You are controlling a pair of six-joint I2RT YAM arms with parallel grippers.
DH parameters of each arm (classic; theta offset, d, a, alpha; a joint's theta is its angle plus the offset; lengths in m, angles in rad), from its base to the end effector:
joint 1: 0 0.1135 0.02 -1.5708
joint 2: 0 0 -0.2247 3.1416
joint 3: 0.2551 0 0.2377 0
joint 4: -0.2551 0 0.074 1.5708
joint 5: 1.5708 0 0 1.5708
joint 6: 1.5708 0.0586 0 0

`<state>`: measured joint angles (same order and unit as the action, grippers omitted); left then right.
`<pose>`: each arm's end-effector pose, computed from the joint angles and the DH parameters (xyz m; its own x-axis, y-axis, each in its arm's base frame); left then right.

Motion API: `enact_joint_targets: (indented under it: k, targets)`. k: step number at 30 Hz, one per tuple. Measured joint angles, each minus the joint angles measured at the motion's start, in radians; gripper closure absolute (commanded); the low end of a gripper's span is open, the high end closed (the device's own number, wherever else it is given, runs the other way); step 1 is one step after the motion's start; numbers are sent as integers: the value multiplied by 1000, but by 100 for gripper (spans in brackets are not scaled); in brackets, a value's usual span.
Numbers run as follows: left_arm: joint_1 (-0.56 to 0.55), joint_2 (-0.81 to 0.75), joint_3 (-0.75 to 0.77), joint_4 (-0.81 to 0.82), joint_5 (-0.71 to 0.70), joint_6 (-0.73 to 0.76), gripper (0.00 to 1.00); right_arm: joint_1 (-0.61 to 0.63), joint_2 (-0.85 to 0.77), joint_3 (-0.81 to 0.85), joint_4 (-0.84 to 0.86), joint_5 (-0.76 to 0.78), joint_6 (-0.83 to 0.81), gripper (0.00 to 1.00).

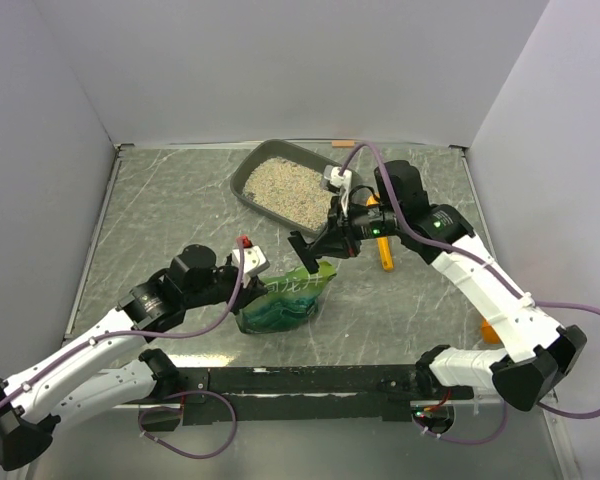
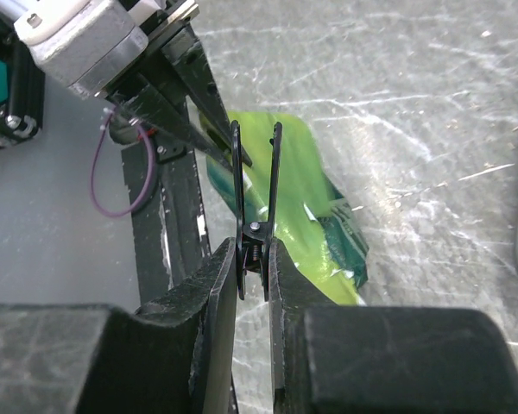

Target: Fill the litter box with clean litter

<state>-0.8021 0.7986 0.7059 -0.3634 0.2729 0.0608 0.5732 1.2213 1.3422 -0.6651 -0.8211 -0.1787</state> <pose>0.1380 -0.1655 0.2555 -0.2533 0.3461 -0.9033 0.8775 0.4754 -0.0639 0.1966 0.1779 0.3529 -0.2689 -0.3177 -0.9093 -0.9587 0.1793 0.2208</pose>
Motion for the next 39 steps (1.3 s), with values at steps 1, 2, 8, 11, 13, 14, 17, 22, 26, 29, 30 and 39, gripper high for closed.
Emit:
enact_joint_targets:
  k: [1, 2, 8, 11, 13, 14, 17, 22, 26, 29, 30, 39]
  targets:
    - [0, 2, -2, 2, 0, 0, 92, 0, 5, 0, -3, -4, -5, 100]
    - [0, 5, -5, 8, 1, 2, 94, 0, 10, 0, -7, -12, -14, 100]
    - [0, 11, -6, 15, 0, 3, 99, 13, 45, 19, -43, -39, -68, 100]
    - [0, 15, -6, 15, 0, 3, 99, 27, 84, 55, -71, -46, -100, 100]
    - [0, 20, -6, 17, 0, 2, 99, 33, 110, 69, -76, -52, -119, 100]
    - [0, 23, -6, 18, 0, 2, 99, 34, 120, 70, -79, -55, -131, 100]
    - [0, 29, -6, 20, -1, 1, 99, 36, 142, 70, -87, -65, -180, 100]
    - [0, 30, -6, 20, -2, -2, 99, 37, 149, 69, -96, -79, -256, 100]
    - [0, 30, -5, 20, -2, -3, 99, 38, 163, 69, -104, -90, -314, 100]
    - [0, 30, -4, 19, -2, -3, 99, 38, 180, 69, -115, -94, -349, 100]
    - [0, 29, -4, 19, -2, -3, 99, 39, 185, 69, -117, -95, -360, 100]
    - [0, 21, -4, 13, -9, -5, 99, 48, 230, 69, -151, -103, -431, 100]
